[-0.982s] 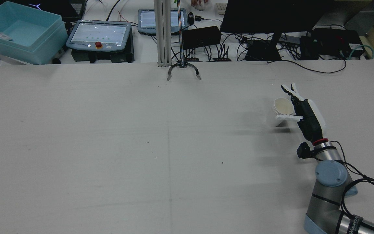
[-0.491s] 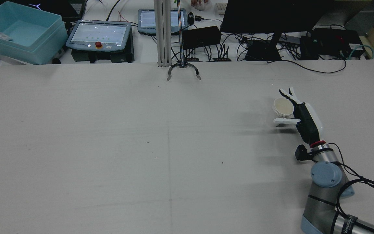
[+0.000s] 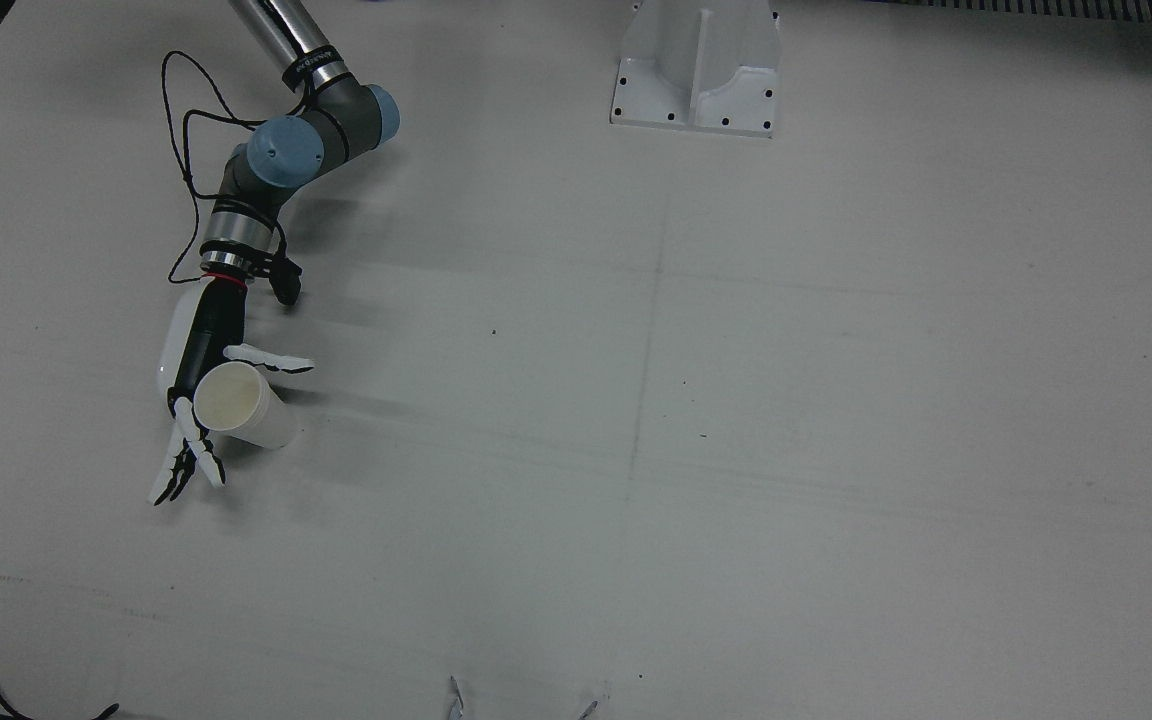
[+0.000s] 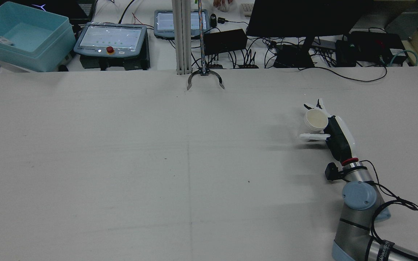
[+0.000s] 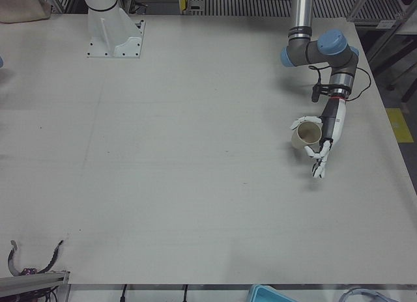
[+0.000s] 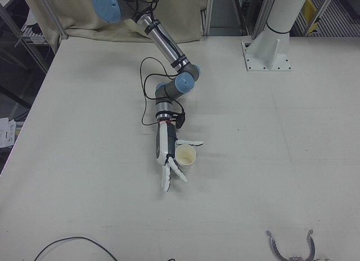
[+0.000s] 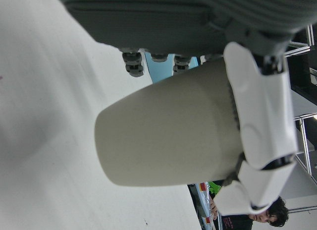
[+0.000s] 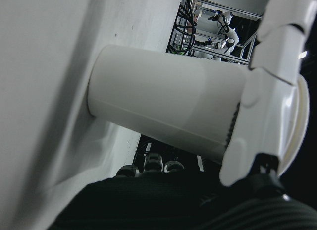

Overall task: Pour water
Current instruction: 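Lift the right-hand cup and bring it above the left-hand cup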

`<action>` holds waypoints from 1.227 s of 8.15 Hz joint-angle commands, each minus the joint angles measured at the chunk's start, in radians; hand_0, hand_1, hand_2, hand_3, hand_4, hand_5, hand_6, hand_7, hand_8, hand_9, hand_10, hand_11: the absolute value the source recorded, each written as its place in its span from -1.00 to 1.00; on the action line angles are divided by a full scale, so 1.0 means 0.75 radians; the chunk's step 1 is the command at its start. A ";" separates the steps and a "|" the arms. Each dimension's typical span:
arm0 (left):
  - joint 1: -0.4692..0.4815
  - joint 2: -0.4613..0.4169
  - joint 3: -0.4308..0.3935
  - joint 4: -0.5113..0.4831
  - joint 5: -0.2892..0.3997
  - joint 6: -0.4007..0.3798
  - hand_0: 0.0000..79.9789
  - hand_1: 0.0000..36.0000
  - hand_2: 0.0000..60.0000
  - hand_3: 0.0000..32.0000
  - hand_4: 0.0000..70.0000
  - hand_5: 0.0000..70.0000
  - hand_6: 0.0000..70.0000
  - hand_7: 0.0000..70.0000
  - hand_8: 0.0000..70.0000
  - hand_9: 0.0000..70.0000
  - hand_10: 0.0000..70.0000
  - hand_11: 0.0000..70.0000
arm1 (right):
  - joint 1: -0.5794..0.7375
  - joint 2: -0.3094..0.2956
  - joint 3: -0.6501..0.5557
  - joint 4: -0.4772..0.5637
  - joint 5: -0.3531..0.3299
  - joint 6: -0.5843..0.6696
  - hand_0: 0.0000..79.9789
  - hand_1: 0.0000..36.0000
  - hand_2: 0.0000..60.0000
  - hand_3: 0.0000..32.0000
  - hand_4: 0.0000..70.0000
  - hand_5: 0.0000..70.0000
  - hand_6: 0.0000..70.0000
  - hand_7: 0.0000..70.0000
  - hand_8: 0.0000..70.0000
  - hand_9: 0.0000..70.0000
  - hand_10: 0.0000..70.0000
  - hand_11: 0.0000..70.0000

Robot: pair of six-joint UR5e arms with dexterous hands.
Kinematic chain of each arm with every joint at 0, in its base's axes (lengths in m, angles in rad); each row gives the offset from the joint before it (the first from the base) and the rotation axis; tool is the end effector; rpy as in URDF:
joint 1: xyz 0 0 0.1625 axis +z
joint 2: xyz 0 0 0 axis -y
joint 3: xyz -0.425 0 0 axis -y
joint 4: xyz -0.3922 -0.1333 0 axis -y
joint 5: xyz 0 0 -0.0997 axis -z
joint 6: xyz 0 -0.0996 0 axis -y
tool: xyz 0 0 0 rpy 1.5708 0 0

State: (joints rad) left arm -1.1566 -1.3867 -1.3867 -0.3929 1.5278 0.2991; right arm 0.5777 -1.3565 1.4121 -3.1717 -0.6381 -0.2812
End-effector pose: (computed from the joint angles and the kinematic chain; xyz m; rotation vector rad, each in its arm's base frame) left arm 0.0310 -0.4124 0.8187 -0.0720 1.9686 -1.8153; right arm -0.3391 -0.4757 0.6541 0.2093 -2.0808 2.0333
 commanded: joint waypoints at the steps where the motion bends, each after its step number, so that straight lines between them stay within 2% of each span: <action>1: 0.000 0.000 0.000 0.002 0.000 0.002 0.29 1.00 1.00 -1.00 -0.53 1.00 -1.00 -0.58 -1.00 -0.96 -0.86 -0.71 | -0.009 0.017 0.001 -0.007 0.000 -0.003 0.75 0.65 -0.29 -1.00 -0.50 -0.11 -0.74 -0.20 -0.60 -0.31 -0.87 -0.72; 2: 0.000 0.000 -0.002 0.002 0.000 0.000 0.28 1.00 1.00 -1.00 -0.53 1.00 -1.00 -0.57 -1.00 -0.96 -0.86 -0.71 | -0.009 0.027 0.005 -0.013 0.000 -0.003 0.72 0.81 0.32 -1.00 -0.39 0.32 -0.48 0.28 -0.21 0.25 -0.73 -0.52; 3: 0.000 0.000 -0.002 0.004 0.000 0.000 0.28 1.00 1.00 -1.00 -0.53 1.00 -1.00 -0.57 -1.00 -0.95 -0.86 -0.71 | -0.009 0.041 0.009 -0.019 0.000 -0.006 0.73 0.98 0.88 -1.00 -0.27 0.57 -0.24 0.56 0.06 0.55 -0.62 -0.36; 4: 0.000 0.000 -0.002 0.006 0.000 0.000 0.28 1.00 1.00 -1.00 -0.53 1.00 -1.00 -0.57 -1.00 -0.95 -0.86 -0.71 | -0.011 0.046 0.019 -0.023 -0.002 -0.008 0.74 0.99 1.00 -1.00 -0.21 0.74 -0.09 0.68 0.16 0.66 -0.59 -0.31; 6: 0.002 -0.020 -0.041 0.033 0.002 0.000 0.27 1.00 1.00 -1.00 -0.50 1.00 -1.00 -0.56 -1.00 -0.95 -0.86 -0.72 | 0.009 0.044 0.109 -0.088 -0.010 -0.014 0.93 1.00 1.00 -1.00 -0.24 0.79 -0.10 0.60 0.09 0.55 -0.66 -0.41; 7: 0.006 -0.063 -0.120 0.108 0.008 0.014 0.26 1.00 1.00 -1.00 -0.49 1.00 -1.00 -0.55 -1.00 -0.95 -0.85 -0.71 | 0.033 0.042 0.154 -0.109 -0.016 -0.018 0.99 1.00 1.00 -1.00 -0.26 0.79 -0.10 0.57 0.07 0.53 -0.67 -0.43; 8: 0.010 -0.153 -0.147 0.169 0.018 0.024 0.27 1.00 1.00 -1.00 -0.49 1.00 -1.00 -0.54 -1.00 -0.95 -0.85 -0.71 | 0.060 0.042 0.179 -0.111 -0.022 -0.032 1.00 1.00 1.00 -1.00 -0.27 0.81 -0.10 0.56 0.06 0.51 -0.69 -0.45; 10: 0.150 -0.304 -0.251 0.337 0.014 0.027 0.28 1.00 1.00 -1.00 -0.48 1.00 -1.00 -0.53 -1.00 -0.95 -0.85 -0.70 | 0.083 0.039 0.209 -0.111 -0.027 -0.044 1.00 1.00 1.00 -1.00 -0.27 0.83 -0.11 0.53 0.02 0.46 -0.71 -0.47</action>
State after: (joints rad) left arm -1.1359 -1.4967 -1.4949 -0.2670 1.5384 0.3135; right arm 0.6180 -1.3258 1.5398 -3.2510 -0.6540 -0.3034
